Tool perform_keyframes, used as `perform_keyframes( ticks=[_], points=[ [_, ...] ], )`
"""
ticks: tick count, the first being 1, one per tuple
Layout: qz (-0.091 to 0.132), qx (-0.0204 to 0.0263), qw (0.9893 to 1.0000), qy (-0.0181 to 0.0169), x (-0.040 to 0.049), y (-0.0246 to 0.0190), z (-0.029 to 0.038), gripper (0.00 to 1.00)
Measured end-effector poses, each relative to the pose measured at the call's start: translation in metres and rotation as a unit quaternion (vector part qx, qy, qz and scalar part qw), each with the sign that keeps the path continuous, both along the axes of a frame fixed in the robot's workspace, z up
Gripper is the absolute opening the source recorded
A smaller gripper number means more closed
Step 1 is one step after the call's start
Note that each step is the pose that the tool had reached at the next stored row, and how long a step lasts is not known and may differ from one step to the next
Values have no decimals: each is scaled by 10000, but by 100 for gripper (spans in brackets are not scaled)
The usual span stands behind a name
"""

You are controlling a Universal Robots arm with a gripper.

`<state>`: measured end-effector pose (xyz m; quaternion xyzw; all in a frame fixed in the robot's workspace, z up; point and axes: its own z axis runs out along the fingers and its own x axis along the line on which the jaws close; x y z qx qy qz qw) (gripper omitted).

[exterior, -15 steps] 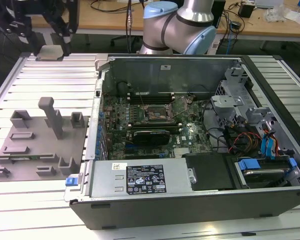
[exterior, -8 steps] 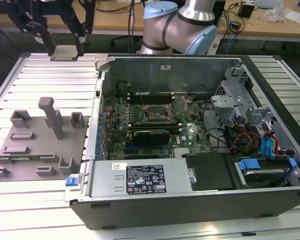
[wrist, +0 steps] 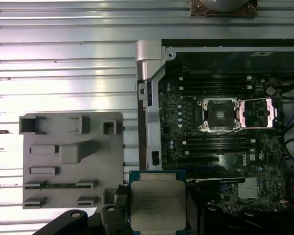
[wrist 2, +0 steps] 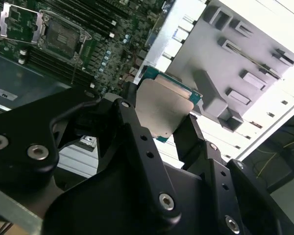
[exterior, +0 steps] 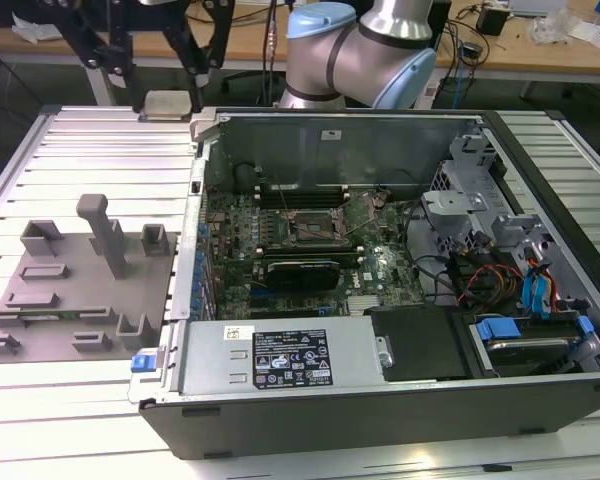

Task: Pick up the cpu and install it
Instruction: 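Pick up the cpu and move it towards the insertion slot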

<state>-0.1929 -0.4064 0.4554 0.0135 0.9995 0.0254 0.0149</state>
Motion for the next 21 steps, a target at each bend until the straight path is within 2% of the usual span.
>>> perform_keyframes(
  ticks=[2,8,12,15,19,21],
  points=[
    [-1,0,10000,0,79,0,0,55],
    [0,0,10000,2,394,0,0,55],
    [0,0,10000,3,534,0,-1,55],
    [0,0,10000,6,674,0,-3,55],
    [-1,2,10000,5,685,1,-8,55],
    [0,0,10000,11,701,0,-44,55]
  ],
)
